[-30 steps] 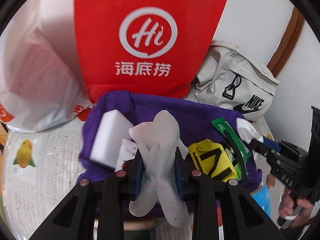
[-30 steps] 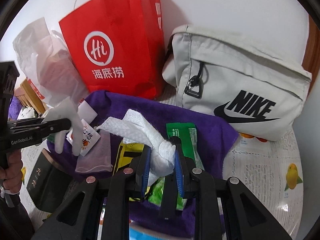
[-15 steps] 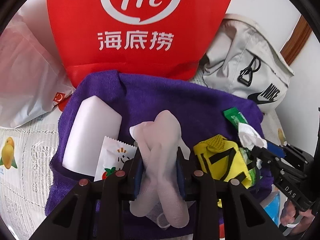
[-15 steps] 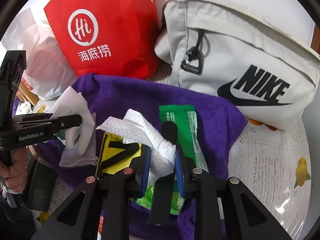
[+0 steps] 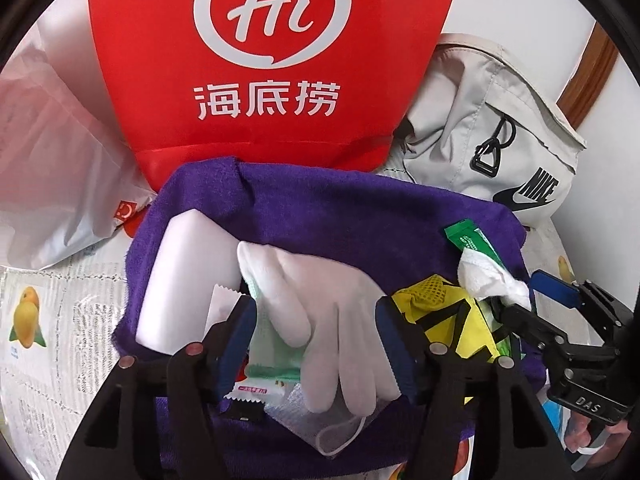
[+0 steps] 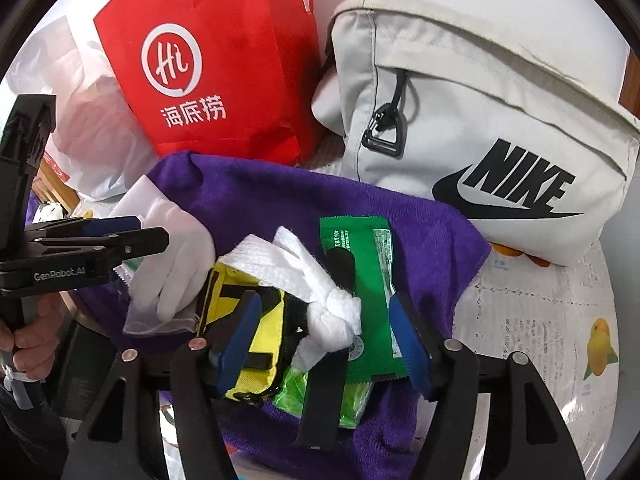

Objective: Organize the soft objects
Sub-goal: 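Open both tools to release the glove and wipe, then lift away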

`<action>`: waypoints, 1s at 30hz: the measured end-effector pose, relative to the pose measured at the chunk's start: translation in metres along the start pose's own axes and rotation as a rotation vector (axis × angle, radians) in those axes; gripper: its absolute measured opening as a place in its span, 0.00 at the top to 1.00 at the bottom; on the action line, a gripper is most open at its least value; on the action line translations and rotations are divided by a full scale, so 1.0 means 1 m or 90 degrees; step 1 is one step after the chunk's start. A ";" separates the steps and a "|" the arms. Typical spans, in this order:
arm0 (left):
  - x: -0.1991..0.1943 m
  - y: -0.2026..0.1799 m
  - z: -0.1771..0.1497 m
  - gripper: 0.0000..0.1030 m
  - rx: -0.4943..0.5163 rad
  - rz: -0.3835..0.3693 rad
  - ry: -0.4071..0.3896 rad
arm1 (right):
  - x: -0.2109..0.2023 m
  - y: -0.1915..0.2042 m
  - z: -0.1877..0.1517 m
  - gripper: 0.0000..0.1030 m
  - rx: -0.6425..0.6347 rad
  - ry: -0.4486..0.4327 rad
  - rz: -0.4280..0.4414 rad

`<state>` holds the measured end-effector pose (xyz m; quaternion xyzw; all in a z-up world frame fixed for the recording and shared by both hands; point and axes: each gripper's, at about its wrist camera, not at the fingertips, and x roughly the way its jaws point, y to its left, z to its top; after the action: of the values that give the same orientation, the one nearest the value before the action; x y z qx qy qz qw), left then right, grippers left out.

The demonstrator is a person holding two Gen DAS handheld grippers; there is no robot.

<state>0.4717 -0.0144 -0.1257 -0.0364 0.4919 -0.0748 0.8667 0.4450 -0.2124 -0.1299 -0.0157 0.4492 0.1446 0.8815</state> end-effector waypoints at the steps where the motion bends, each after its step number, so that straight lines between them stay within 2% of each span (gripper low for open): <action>1: -0.003 -0.001 0.000 0.40 0.002 0.008 -0.003 | -0.003 0.001 0.000 0.35 0.000 -0.001 -0.002; 8: -0.036 0.003 -0.007 0.39 0.001 0.037 -0.029 | -0.037 0.007 -0.006 0.31 -0.009 -0.016 -0.022; 13: -0.076 0.008 -0.025 0.39 0.002 0.046 -0.061 | -0.071 0.008 -0.024 0.28 0.005 -0.034 -0.029; 20: -0.136 0.017 -0.078 0.39 -0.007 0.058 -0.113 | -0.114 0.016 -0.061 0.21 0.030 -0.049 -0.035; 24: -0.161 0.015 -0.111 0.39 -0.012 0.068 -0.117 | -0.139 0.025 -0.089 0.19 0.025 -0.061 -0.060; 26: -0.175 0.013 -0.130 0.34 -0.012 0.073 -0.120 | -0.154 0.031 -0.104 0.17 0.029 -0.070 -0.070; 28: -0.187 0.008 -0.148 0.25 -0.009 0.076 -0.128 | -0.168 0.036 -0.118 0.13 0.033 -0.082 -0.075; 30: -0.197 0.003 -0.163 0.25 -0.009 0.074 -0.134 | -0.182 0.042 -0.132 0.10 0.031 -0.093 -0.082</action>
<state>0.2324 0.0230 -0.0431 -0.0219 0.4000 -0.0170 0.9161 0.2288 -0.2373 -0.0592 -0.0123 0.3853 0.0774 0.9194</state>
